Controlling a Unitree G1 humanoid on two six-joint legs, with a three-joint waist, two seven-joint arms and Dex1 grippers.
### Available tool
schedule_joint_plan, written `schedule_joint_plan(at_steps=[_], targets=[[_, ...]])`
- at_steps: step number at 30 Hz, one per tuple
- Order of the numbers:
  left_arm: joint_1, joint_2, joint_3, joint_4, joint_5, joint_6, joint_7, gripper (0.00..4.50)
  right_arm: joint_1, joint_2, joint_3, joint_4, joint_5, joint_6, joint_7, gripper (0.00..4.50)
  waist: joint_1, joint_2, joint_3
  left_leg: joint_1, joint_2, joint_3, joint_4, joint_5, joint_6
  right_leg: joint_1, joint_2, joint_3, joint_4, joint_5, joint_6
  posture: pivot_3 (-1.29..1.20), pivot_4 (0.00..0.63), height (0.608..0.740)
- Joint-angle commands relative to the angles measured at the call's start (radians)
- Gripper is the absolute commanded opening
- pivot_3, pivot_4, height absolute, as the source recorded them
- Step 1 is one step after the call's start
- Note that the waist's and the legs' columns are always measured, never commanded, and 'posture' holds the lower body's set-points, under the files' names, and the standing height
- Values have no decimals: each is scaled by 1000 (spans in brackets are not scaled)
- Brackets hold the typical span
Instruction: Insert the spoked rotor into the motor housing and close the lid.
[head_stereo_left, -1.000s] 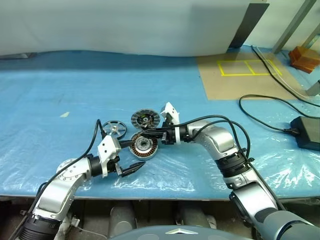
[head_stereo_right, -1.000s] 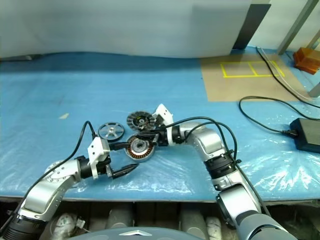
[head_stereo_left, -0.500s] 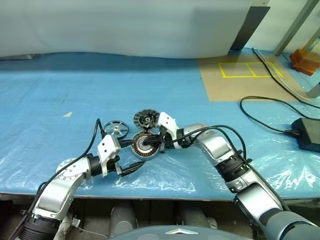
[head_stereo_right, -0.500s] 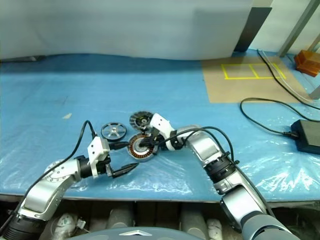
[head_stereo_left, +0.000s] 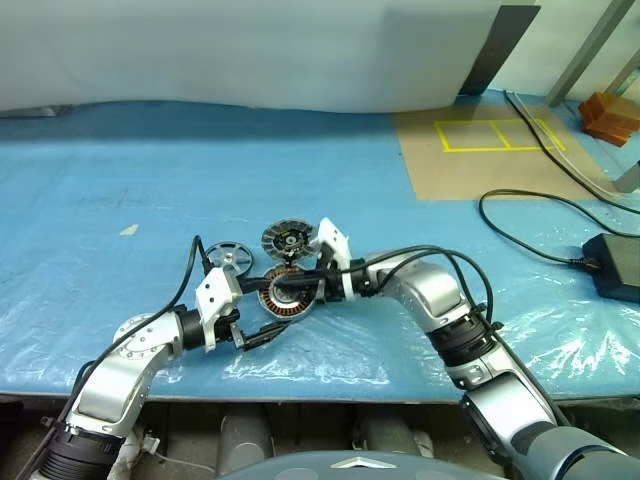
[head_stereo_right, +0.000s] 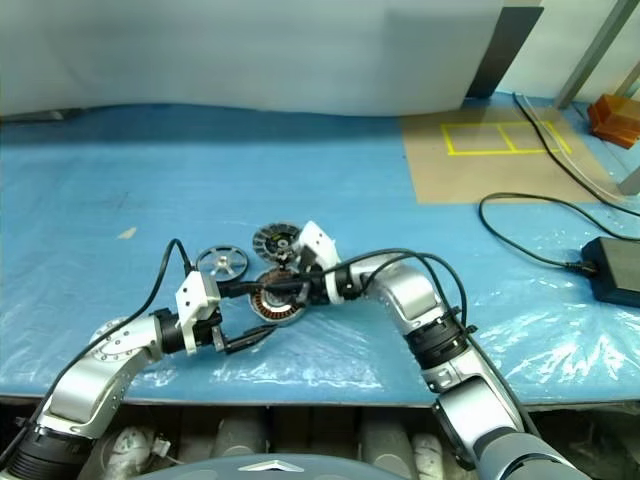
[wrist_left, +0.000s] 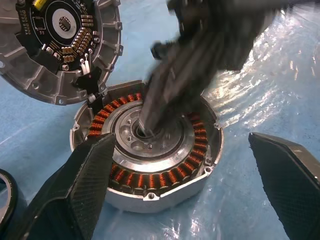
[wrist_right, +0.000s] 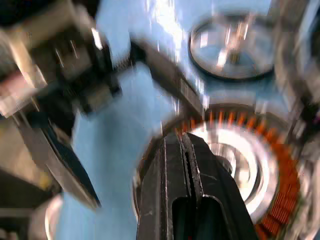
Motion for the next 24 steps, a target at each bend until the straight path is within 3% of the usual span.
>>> schedule_joint_plan(at_steps=[1,12,16,21,24], targets=[[0,2,3,-21,-5,-9,0,4500,5,1,37,94,-69,-46,-22,27,-4,0,0,1,0,1,0,0,0,0,0,1,0,0,0,0,150,740],[-6,12,11,-10,-6,-12,-7,4500,-67,59,-226,-16,231,157,29,27,-1,0,0,1,0,1,2,0,1,1,0,1,1,-2,-3,0,150,740],[-11,8,5,-8,-4,-14,-6,4500,-53,52,-144,-5,150,113,7,27,-1,0,0,1,0,0,0,0,0,1,0,0,1,0,0,0,150,740],[-9,8,4,-13,-3,-13,-5,4500,7,-38,97,44,-79,-53,22,27,1,1,0,-1,0,0,0,0,0,0,0,-1,-1,0,0,0,150,740],[-5,8,6,-18,-5,-10,-1,4500,17,-38,94,70,-107,-78,-7,27,-1,0,-1,3,-1,0,0,0,0,3,-1,0,0,0,0,0,150,740]])
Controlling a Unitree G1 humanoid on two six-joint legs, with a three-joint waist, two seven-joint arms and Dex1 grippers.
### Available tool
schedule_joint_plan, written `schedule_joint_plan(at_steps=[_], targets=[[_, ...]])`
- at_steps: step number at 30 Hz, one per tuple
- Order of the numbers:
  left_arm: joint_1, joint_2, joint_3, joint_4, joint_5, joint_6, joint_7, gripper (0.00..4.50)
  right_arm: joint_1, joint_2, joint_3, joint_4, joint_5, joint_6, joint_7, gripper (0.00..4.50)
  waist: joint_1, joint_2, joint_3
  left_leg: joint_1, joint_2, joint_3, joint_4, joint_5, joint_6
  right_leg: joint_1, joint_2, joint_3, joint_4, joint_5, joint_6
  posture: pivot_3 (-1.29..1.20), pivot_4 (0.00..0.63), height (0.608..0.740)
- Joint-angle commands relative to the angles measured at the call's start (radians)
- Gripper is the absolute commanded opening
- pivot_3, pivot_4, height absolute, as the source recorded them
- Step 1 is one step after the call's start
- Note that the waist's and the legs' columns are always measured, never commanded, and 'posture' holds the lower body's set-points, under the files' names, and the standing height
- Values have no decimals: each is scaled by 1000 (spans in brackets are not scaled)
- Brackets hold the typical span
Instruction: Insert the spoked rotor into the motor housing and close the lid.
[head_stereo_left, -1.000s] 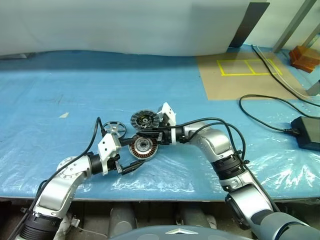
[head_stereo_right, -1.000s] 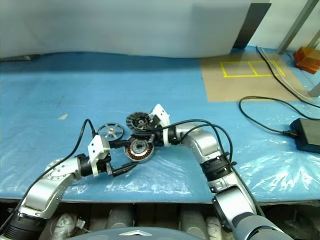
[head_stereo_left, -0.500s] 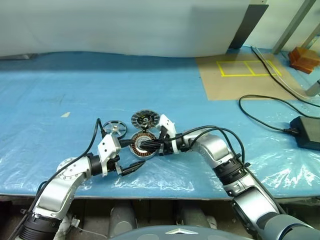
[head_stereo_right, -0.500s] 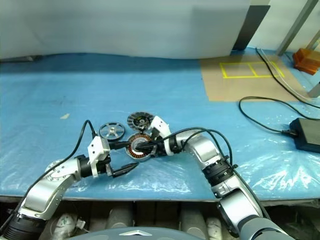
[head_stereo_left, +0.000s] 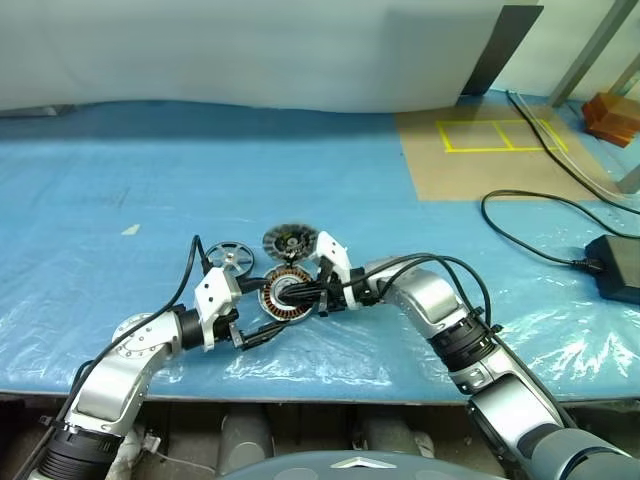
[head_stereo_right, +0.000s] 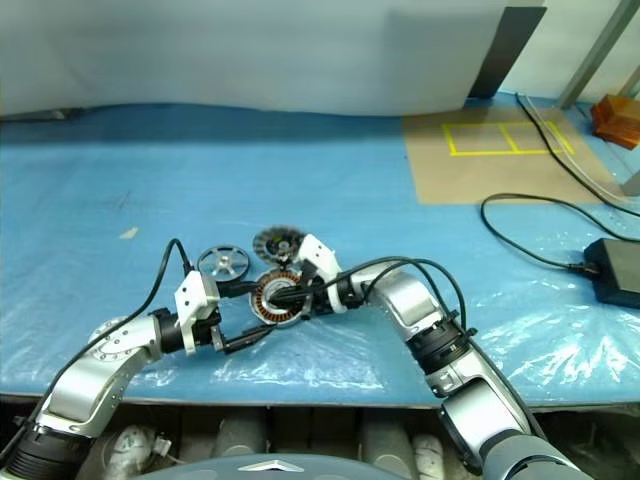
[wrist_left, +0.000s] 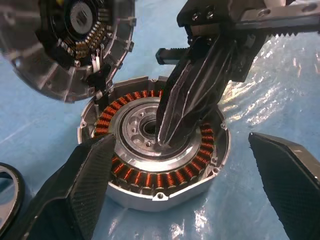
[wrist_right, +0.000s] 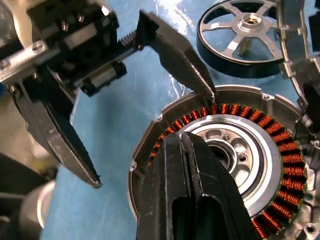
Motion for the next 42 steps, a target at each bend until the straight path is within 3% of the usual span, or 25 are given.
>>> schedule_joint_plan(at_steps=[1,9,12,20,23,24,28,35,38,42], targets=[[4,2,7,-28,-6,-9,2,4500,41,-7,16,44,-37,26,-25,27,0,0,0,2,0,0,0,0,0,1,0,0,0,0,0,0,150,740],[1,3,2,-22,-4,-10,-3,4500,-20,78,-223,26,165,152,-29,27,0,0,0,0,0,0,2,0,0,0,0,1,0,-3,-4,0,150,740],[-9,-1,-1,-19,-4,-8,-3,4500,-37,103,-254,10,200,182,-31,27,-2,0,0,-3,0,0,2,0,1,-3,0,1,1,-1,-2,0,150,740],[3,1,2,-25,-4,-9,-1,4500,12,79,-137,-33,141,168,-9,27,1,0,0,-4,1,0,0,0,0,-3,1,0,0,0,0,0,150,740],[5,0,2,-26,-5,-7,1,4500,22,-6,84,66,-108,28,-57,27,0,0,0,-3,1,0,1,0,0,-3,1,0,0,0,0,0,150,740],[5,-1,2,-26,-5,-7,2,4500,33,-16,95,76,-111,20,-44,27,-2,1,-1,-3,0,0,1,0,0,-2,0,0,1,0,0,0,150,740],[4,-1,4,-23,-4,-9,3,4500,20,34,-39,74,9,86,-48,27,1,1,-1,8,0,1,0,0,0,6,0,2,1,-4,-4,0,150,740],[-7,-6,0,-14,-2,-12,2,4500,-49,112,-270,26,215,191,-34,27,1,1,0,0,0,1,2,0,1,-1,-1,2,2,-3,-5,0,150,740],[-11,-8,-1,-11,-2,-13,1,4500,-59,132,-301,-3,262,227,-36,27,-2,1,-1,-3,0,1,2,1,1,-4,1,2,3,0,-1,0,150,740],[-11,-8,0,-13,-4,-11,0,4500,-37,122,-223,-40,224,224,-29,27,-1,1,-1,-4,1,0,-1,0,0,-4,2,0,1,-1,-1,0,150,740]])
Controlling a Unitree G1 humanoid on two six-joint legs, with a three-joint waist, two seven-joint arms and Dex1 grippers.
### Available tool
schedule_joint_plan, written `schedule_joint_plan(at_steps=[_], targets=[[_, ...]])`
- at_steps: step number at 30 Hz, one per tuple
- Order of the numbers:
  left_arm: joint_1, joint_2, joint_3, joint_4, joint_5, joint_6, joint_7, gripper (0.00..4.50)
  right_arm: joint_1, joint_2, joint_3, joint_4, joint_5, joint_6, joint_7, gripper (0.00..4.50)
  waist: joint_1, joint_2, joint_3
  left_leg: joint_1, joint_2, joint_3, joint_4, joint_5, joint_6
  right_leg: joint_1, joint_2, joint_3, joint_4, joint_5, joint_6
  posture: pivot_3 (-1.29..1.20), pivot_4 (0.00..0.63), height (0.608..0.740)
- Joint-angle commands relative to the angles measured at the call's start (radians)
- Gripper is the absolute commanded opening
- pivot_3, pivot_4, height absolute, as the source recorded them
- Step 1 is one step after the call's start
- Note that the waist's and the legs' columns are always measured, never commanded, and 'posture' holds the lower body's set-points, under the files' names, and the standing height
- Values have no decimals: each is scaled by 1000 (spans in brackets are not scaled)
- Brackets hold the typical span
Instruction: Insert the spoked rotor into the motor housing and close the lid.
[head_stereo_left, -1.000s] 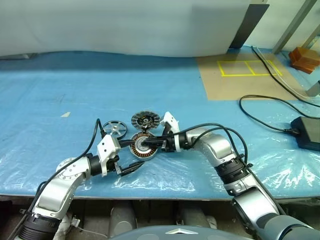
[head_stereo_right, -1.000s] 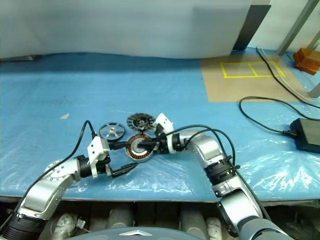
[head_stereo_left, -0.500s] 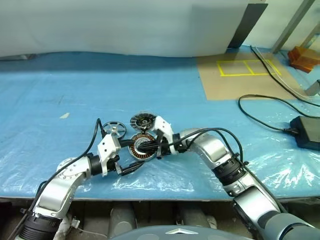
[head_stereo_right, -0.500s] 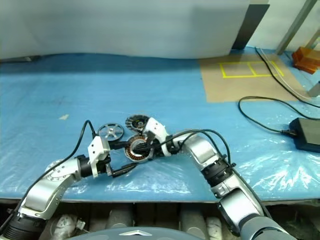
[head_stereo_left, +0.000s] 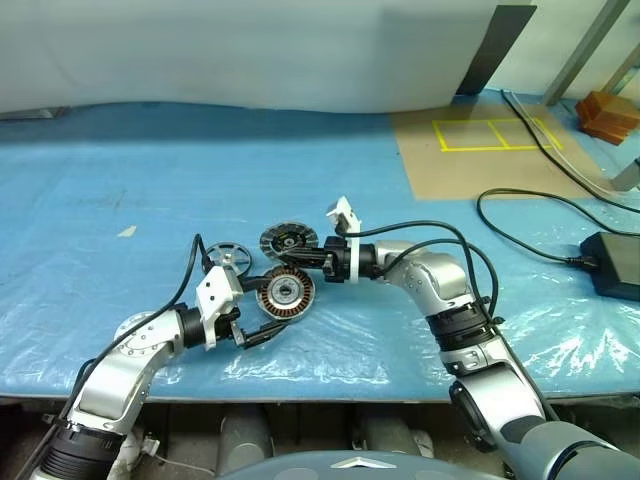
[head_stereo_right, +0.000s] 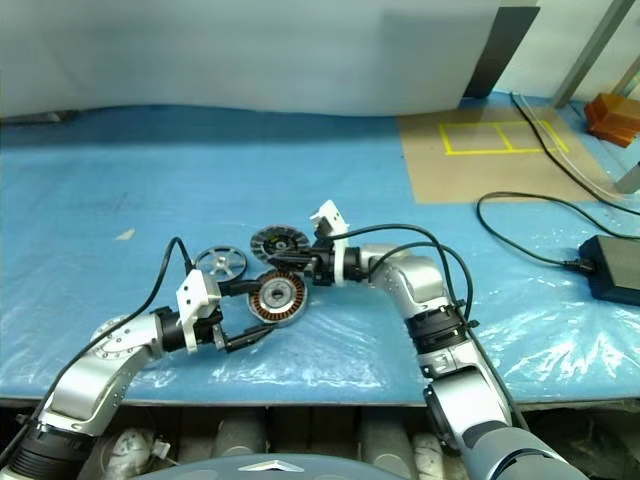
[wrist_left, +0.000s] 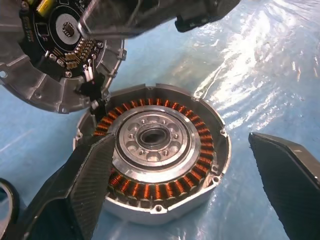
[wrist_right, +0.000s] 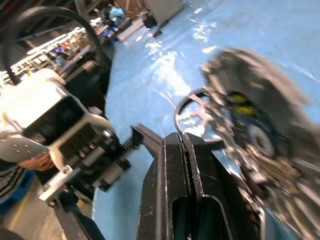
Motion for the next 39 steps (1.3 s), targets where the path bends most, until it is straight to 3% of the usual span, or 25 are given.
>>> schedule_joint_plan(at_steps=[1,4,5,9,13,22,24,28,39], targets=[[0,0,4,-16,-4,-11,-1,4500,25,-28,125,-36,-64,-23,18,27,2,0,0,-1,0,0,0,0,0,0,0,0,-1,0,0,0,150,740],[1,1,4,-18,-3,-10,1,4500,57,-121,372,66,-316,-188,-2,27,4,0,0,0,0,0,0,0,0,1,-1,-1,-2,0,0,0,150,740],[2,1,4,-19,-3,-9,1,4500,68,-127,384,81,-323,-200,3,27,3,2,-1,0,0,-1,1,0,0,1,-1,-2,-2,0,0,0,150,740],[5,5,11,-23,-6,-8,1,4500,56,-68,247,63,-204,-136,4,27,2,2,-2,10,-1,0,0,-1,0,10,-2,1,-1,-4,-3,0,150,740],[9,6,9,-18,-2,-14,-1,4500,24,-15,91,42,-76,-63,6,27,2,1,-1,8,-1,1,1,0,0,8,-3,2,-1,-4,-3,0,150,740],[-6,-1,3,-11,-2,-13,0,4500,7,11,-19,-48,62,39,18,27,2,1,-1,0,-1,0,0,0,0,1,-1,-1,0,-1,1,0,150,740],[-2,-1,2,-12,0,-14,0,4500,30,-11,41,-69,36,42,34,27,2,1,-1,0,0,0,0,0,0,1,-1,-1,0,-1,1,0,150,740],[-2,-2,2,-13,-1,-13,1,4500,66,-130,349,51,-276,-163,10,27,3,1,-1,2,0,-1,1,0,0,3,-1,-1,0,-1,1,0,150,740],[3,3,8,-13,-1,-16,-2,4500,8,-27,44,41,-25,-38,19,27,2,2,-2,4,-1,1,2,0,0,3,-3,1,1,-4,-4,0,150,740]])
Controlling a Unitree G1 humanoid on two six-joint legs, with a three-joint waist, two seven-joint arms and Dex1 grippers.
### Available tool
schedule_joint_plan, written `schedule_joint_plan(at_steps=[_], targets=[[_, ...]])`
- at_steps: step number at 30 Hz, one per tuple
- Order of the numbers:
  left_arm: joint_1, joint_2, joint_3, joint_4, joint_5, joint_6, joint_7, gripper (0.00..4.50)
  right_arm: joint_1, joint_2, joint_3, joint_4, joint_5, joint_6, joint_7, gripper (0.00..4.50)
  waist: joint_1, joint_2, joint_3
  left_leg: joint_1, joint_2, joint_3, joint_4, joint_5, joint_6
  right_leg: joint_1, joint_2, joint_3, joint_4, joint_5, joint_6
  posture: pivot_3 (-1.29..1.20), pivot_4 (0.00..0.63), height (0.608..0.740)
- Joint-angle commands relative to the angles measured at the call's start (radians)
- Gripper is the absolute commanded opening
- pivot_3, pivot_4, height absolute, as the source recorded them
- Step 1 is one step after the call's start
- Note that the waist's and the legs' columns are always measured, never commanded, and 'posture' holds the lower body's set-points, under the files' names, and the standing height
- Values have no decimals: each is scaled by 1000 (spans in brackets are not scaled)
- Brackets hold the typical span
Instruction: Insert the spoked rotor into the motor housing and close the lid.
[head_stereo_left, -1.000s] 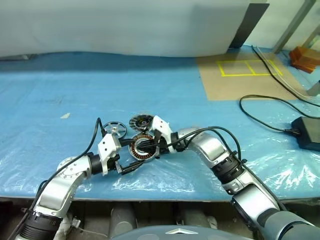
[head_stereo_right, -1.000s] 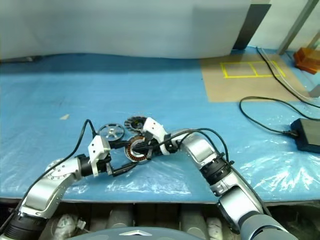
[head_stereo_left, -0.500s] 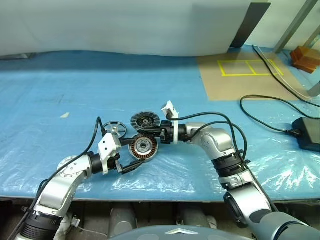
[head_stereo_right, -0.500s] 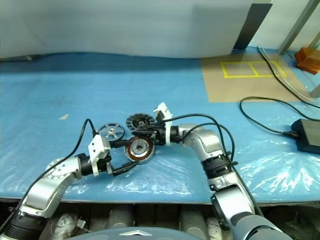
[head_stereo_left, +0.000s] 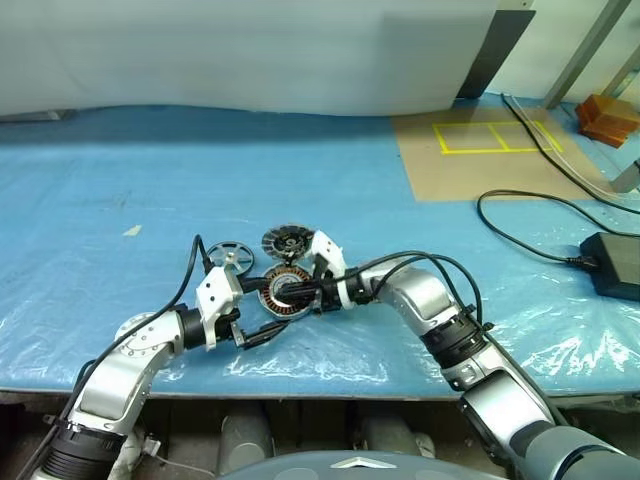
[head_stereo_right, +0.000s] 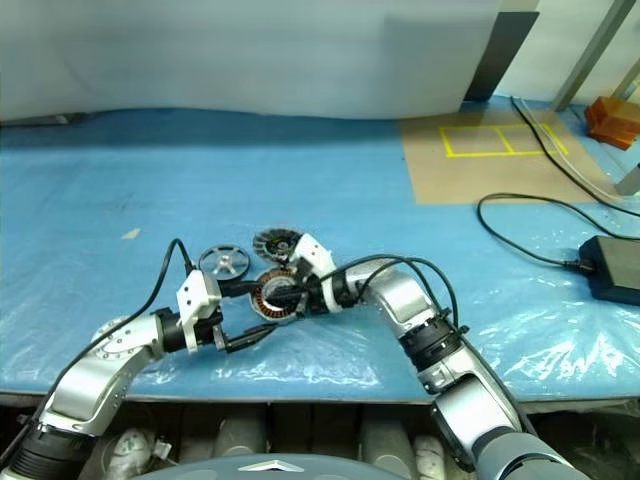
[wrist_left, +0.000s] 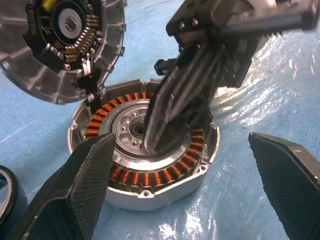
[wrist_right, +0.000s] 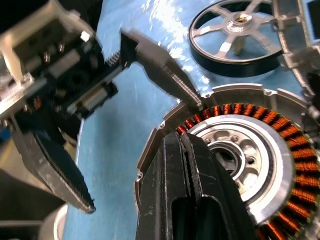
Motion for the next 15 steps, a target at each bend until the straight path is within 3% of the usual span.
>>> schedule_joint_plan(at_steps=[1,8,15], targets=[[-4,4,8,-19,-2,-16,-2,4500,-35,16,-107,-40,98,50,11,27,0,0,0,-1,0,0,0,0,0,-1,0,0,0,0,0,0,150,740],[-11,4,6,-16,-3,-17,-6,4500,-44,31,-133,-107,162,112,20,27,0,0,0,-3,1,-1,-2,0,0,-2,2,-2,-1,3,4,0,150,740],[-7,6,8,-22,-5,-13,-4,4500,32,-49,149,-46,-93,-56,17,27,2,0,0,-3,1,-1,-1,0,0,-2,1,-2,-1,2,4,0,150,740]])
